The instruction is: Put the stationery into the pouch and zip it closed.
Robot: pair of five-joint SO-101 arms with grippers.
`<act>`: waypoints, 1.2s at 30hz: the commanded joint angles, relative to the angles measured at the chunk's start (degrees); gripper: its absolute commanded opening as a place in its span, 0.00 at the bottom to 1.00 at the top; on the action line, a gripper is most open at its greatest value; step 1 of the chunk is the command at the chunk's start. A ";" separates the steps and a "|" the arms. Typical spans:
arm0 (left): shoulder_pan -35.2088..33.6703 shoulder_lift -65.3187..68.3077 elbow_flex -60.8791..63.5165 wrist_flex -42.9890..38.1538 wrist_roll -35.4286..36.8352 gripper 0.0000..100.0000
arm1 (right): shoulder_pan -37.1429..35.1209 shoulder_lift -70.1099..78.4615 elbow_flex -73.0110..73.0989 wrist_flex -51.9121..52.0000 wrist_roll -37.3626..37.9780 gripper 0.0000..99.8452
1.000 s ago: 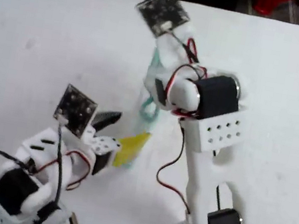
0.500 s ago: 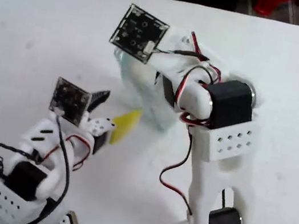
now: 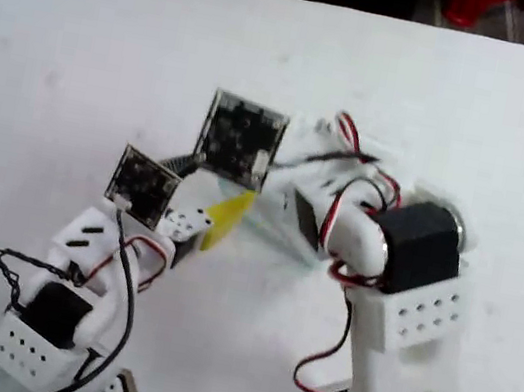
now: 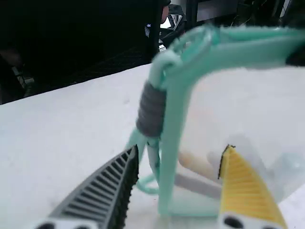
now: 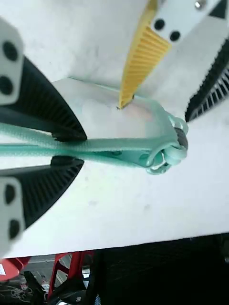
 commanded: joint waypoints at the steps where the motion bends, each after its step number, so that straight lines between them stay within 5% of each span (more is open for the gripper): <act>1: 2.15 -0.40 -0.62 -1.14 -2.81 0.28 | -0.48 -8.40 5.71 1.19 3.78 0.02; 9: 9.80 -0.40 -0.62 3.78 -8.97 0.28 | -0.48 -14.11 9.49 1.10 7.38 0.02; 22: 4.00 -0.40 -4.92 6.51 -8.88 0.28 | -3.12 -13.85 9.58 1.19 12.22 0.02; 36: 9.36 -13.41 -4.22 12.40 -3.78 0.28 | -3.12 -9.27 12.57 1.01 17.85 0.02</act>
